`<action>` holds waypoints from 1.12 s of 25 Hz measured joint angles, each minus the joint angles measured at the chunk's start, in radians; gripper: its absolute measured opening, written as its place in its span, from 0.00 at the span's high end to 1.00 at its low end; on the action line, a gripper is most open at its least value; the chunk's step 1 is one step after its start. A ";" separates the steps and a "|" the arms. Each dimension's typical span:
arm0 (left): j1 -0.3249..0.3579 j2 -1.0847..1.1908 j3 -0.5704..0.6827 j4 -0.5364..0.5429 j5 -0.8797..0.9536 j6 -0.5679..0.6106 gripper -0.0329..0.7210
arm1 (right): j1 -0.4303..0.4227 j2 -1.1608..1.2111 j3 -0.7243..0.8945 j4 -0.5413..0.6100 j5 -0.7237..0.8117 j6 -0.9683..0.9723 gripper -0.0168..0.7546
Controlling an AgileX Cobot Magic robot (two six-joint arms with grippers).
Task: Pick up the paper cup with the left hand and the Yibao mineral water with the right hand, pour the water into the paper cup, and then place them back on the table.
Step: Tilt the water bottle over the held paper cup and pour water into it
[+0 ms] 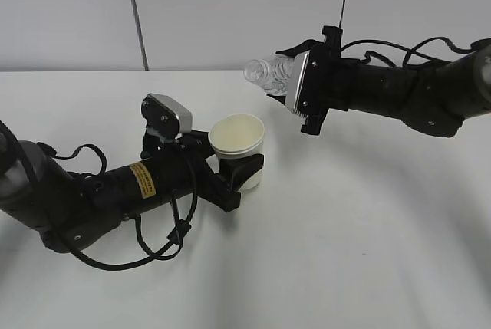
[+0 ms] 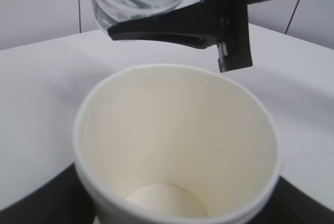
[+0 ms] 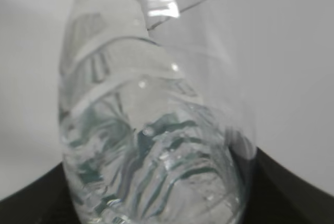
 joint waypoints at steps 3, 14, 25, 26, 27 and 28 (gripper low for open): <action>0.000 0.000 0.000 0.000 0.000 0.000 0.35 | 0.000 -0.001 -0.002 0.000 0.000 -0.033 0.34; 0.000 0.000 0.000 0.004 0.000 0.000 0.35 | 0.039 -0.001 -0.002 -0.002 0.032 -0.168 0.34; 0.000 0.000 0.000 0.005 0.000 0.000 0.35 | 0.039 -0.001 -0.002 -0.002 0.032 -0.240 0.34; 0.000 0.000 0.000 0.005 0.000 0.000 0.35 | 0.039 -0.001 -0.002 0.002 0.032 -0.256 0.34; 0.000 0.000 0.000 0.005 0.000 0.000 0.35 | 0.039 -0.001 -0.002 0.002 0.032 -0.256 0.34; 0.000 0.000 0.000 0.005 0.000 0.000 0.35 | 0.039 -0.001 -0.002 0.002 0.032 -0.256 0.34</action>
